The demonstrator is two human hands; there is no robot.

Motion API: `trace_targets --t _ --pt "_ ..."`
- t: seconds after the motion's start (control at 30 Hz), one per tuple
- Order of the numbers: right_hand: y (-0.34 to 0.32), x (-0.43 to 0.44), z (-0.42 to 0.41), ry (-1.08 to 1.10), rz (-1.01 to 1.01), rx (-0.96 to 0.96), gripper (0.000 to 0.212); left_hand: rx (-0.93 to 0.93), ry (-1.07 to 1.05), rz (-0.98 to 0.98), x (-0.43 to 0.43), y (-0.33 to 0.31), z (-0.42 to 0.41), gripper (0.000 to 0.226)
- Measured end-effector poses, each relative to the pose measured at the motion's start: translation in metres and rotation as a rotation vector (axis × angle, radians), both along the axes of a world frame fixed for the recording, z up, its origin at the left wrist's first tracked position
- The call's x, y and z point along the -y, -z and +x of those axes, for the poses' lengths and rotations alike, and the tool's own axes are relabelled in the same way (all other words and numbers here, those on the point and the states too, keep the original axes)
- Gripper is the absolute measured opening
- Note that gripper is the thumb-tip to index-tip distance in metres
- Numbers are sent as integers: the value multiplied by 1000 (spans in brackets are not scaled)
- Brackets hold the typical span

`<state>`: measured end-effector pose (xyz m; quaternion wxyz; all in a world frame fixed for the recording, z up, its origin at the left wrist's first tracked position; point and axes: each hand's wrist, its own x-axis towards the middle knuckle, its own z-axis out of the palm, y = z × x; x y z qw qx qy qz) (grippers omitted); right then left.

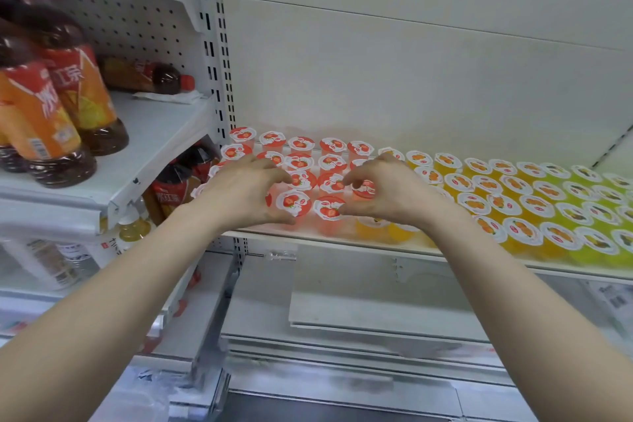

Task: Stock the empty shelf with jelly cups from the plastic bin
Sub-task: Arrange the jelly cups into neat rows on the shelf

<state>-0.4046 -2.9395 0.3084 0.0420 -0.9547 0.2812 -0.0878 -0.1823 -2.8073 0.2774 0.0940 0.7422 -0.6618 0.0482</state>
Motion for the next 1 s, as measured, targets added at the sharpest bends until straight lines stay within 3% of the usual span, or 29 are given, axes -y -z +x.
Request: trace_targets --t 0.23,0.57,0.67,0.83,1.0 --pt "23 -6 31 -74 -92 -119 53 -11 -34 -6 -1 16 -3 68" --pt "22 -3 28 -64 -67 -115 39 19 -61 -56 2 24 -12 60" --pt "20 -4 29 -66 -66 -141 45 11 -52 -52 1 23 -10 64" --pt "16 -7 29 -94 -34 -126 49 -20 -54 -42 -2 18 -4 78" --pt "14 -1 33 -99 108 -55 44 -34 -74 -118 8 11 12 67"
